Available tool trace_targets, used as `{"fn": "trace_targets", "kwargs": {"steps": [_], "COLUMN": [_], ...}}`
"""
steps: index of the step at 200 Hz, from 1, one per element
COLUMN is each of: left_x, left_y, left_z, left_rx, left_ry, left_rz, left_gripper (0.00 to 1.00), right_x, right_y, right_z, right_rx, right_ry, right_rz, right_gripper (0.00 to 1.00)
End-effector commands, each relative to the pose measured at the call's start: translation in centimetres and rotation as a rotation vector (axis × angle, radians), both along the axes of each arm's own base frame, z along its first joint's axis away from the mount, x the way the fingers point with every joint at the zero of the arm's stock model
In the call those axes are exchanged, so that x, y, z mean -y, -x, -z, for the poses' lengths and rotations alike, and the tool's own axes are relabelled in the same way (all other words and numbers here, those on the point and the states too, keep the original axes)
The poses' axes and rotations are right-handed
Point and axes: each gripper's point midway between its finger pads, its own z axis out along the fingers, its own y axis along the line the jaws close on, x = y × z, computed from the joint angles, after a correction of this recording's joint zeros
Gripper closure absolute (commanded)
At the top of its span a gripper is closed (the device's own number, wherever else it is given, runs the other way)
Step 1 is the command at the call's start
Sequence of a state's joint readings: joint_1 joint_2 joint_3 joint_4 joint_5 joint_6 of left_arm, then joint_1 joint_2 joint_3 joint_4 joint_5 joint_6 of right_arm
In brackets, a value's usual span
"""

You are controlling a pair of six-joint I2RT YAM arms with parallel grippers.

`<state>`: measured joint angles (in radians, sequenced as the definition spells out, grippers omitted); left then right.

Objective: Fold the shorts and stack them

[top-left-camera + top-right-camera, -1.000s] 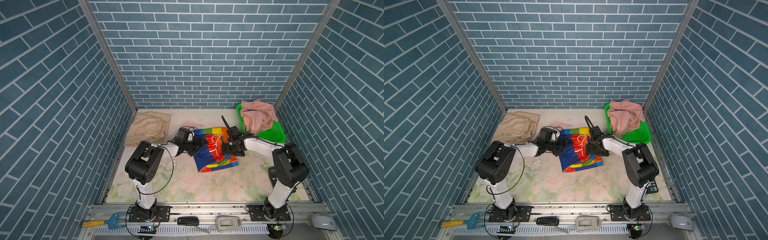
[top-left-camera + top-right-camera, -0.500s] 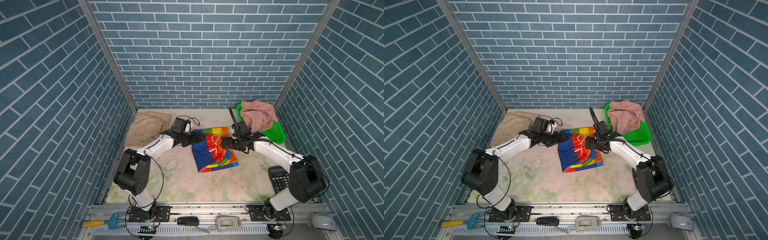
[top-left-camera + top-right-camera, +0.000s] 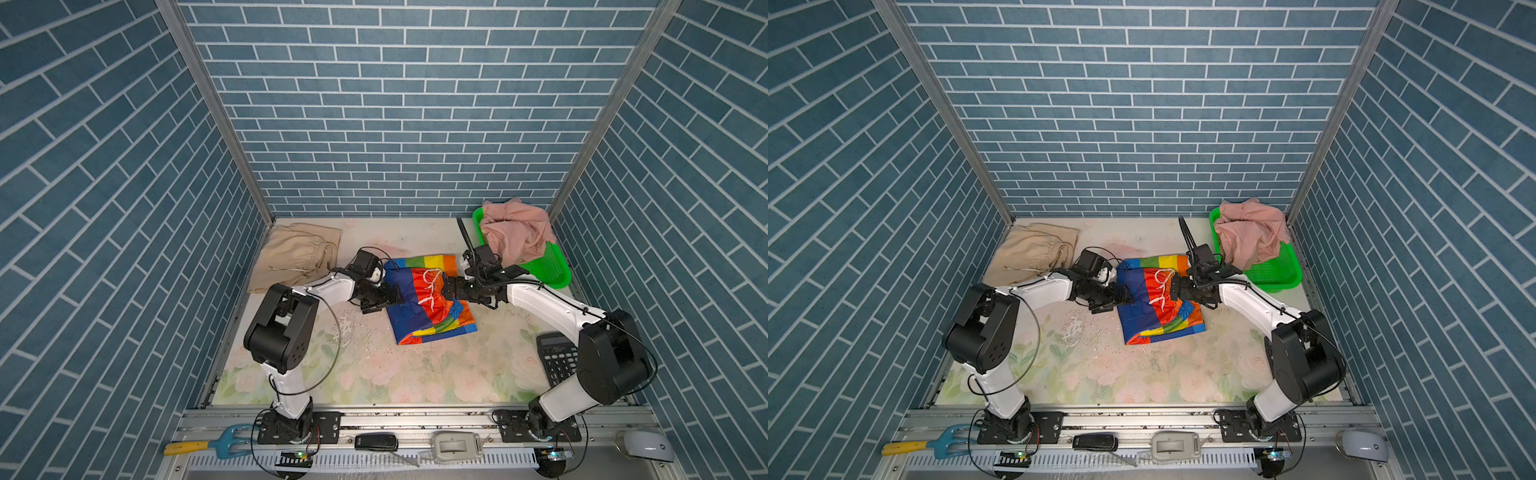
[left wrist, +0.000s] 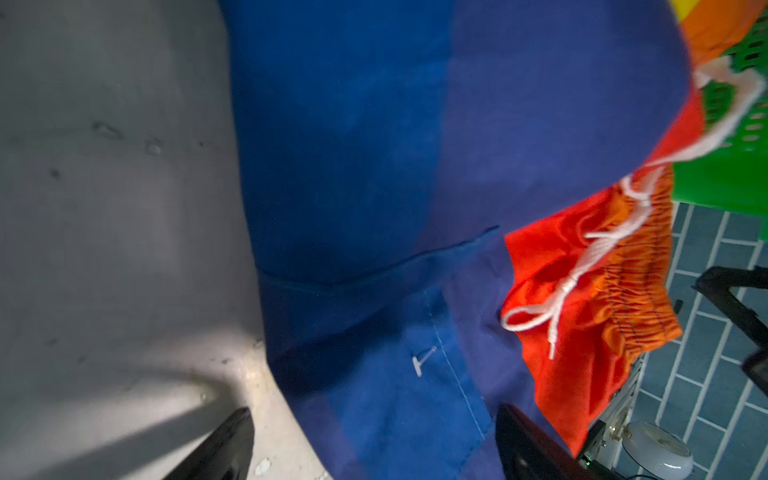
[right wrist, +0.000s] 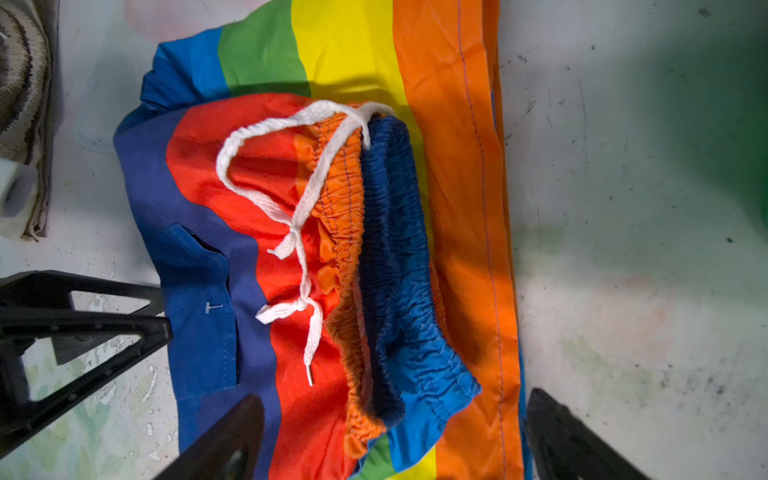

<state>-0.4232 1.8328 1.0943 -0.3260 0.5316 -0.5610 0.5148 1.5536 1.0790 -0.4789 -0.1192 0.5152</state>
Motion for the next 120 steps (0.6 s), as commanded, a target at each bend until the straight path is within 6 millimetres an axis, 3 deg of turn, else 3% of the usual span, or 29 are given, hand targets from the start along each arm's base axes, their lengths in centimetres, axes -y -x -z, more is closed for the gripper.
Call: {"fn": "trace_targets", "kwargs": {"steps": [1,26,53,64,100,120], "left_x": [0.1,0.0,0.1,0.0,-1.4,-3.6], "left_y": [-0.3,-0.6,-1.0,-1.1,-2.4,-3.4], "left_z": [0.8,1.6,1.8,1.8,-0.8,-3.1], "left_rx": [-0.020,-0.024,-0.014,-0.015,0.048,0.100], "left_ry": [-0.009,-0.023,-0.033,-0.048,-0.181,-0.350], "left_rz": [0.009,0.006,0.018,0.032,0.100,0.168], "left_gripper": [0.15,0.30,0.63,0.72,1.00,1.00], "right_x": [0.6,0.7,0.6,0.6,0.8,0.7], "right_y": [0.2,0.2,0.2,0.2,0.3,0.2], "right_z": [-1.0,-1.3,-1.5,-1.6,-1.8,-1.9], "right_rx": [0.035,0.041,0.050,0.052,0.060,0.063], "right_ry": [0.001,-0.002,-0.009,-0.010,0.002,-0.003], "right_rz": [0.003,0.006,0.006,0.005,0.000,-0.005], "right_gripper": [0.01,0.01,0.01,0.01,0.02,0.02]}}
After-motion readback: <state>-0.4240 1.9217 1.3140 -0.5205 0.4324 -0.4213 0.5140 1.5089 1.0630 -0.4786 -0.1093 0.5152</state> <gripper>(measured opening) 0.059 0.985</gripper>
